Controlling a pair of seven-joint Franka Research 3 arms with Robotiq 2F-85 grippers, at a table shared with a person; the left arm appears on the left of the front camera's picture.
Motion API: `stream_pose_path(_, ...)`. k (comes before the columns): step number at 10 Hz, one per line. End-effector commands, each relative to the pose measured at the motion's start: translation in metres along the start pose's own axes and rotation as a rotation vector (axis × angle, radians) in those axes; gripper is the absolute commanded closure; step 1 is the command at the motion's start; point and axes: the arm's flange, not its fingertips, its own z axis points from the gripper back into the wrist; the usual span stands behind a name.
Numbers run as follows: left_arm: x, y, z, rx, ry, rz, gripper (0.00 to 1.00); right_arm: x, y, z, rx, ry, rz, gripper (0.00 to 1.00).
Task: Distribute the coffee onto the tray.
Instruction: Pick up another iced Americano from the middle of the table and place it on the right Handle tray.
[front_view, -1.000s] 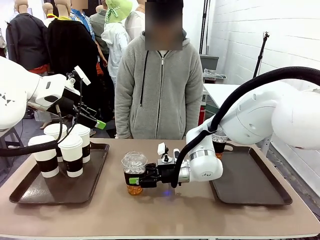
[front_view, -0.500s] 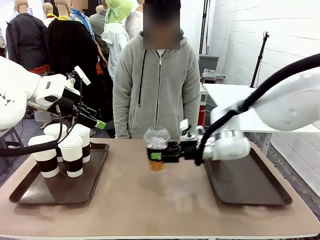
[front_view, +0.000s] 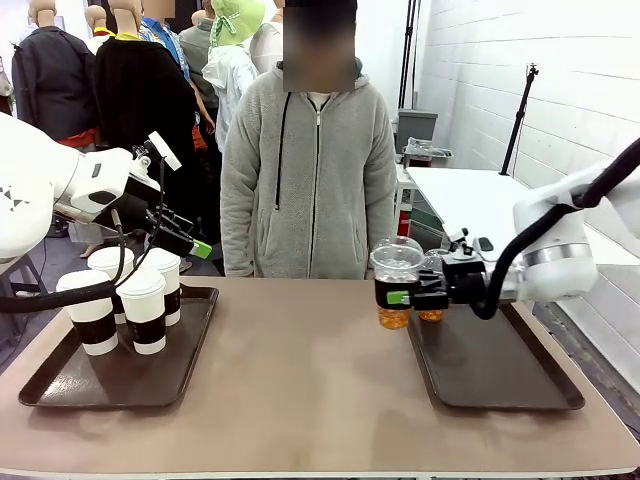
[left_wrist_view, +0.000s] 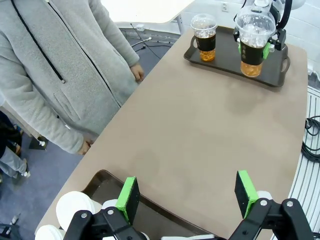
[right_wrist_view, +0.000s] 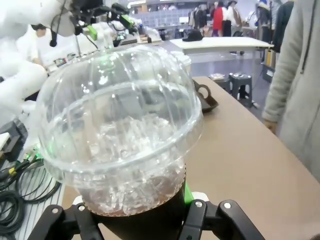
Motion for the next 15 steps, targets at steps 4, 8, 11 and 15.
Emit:
stream_pose_path(4, -0.002, 0.002, -0.001, -0.01, -0.002, 0.002, 0.0, -0.008, 0.0, 0.016, -0.02, -0.019, -0.005, 0.38)
stream_pose_path(8, -0.002, 0.002, -0.001, -0.01, -0.002, 0.002, 0.0, -0.016, 0.003, 0.018, -0.021, -0.021, -0.008, 0.38)
stream_pose_path(11, -0.002, 0.002, -0.001, -0.01, -0.002, 0.002, 0.0, -0.038, -0.016, 0.049, -0.053, -0.015, 0.009, 0.38)
stream_pose_path(15, -0.002, 0.002, -0.001, -0.01, -0.002, 0.002, 0.0, -0.065, -0.047, 0.084, -0.111, -0.018, 0.027, 0.38)
